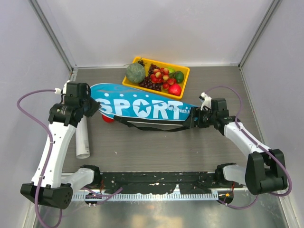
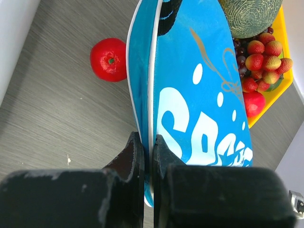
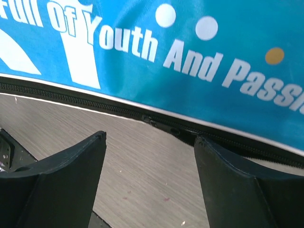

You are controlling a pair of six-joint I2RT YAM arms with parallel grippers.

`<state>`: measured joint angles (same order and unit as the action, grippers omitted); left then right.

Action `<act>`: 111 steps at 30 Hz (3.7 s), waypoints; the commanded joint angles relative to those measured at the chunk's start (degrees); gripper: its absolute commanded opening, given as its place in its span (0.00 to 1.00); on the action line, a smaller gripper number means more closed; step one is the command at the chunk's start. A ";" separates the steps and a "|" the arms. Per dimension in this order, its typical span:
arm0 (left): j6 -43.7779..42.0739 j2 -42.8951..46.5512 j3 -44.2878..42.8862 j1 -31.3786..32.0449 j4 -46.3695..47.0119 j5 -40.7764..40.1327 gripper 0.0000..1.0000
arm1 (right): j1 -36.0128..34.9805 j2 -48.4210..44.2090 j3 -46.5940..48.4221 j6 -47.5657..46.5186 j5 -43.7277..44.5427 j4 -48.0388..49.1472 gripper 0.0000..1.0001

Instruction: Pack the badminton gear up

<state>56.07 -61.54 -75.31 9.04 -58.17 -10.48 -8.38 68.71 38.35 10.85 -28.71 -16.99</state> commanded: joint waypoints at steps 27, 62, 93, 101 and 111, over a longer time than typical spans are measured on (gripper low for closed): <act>0.62 -0.16 -0.28 -0.07 3.24 -0.33 0.00 | 0.38 4.60 -8.73 4.35 -6.01 25.78 0.46; 1.93 -0.16 -0.45 0.01 2.71 -0.59 0.00 | 0.30 2.84 -6.27 5.50 -4.26 21.12 0.05; -9.13 -0.16 -3.80 -4.38 1.03 -5.26 0.00 | 26.66 8.98 0.24 8.06 31.44 20.32 0.05; -14.85 0.81 -2.74 -8.77 1.40 -1.83 0.00 | 26.93 11.98 -0.56 0.76 27.74 25.51 0.05; -14.95 6.69 12.27 -10.10 17.45 22.06 0.00 | 27.01 14.09 7.70 2.07 32.39 17.44 0.19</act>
<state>46.98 -59.27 -68.53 -0.36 -52.64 3.86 15.40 83.09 40.23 13.65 -11.84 0.03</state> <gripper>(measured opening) 0.062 0.115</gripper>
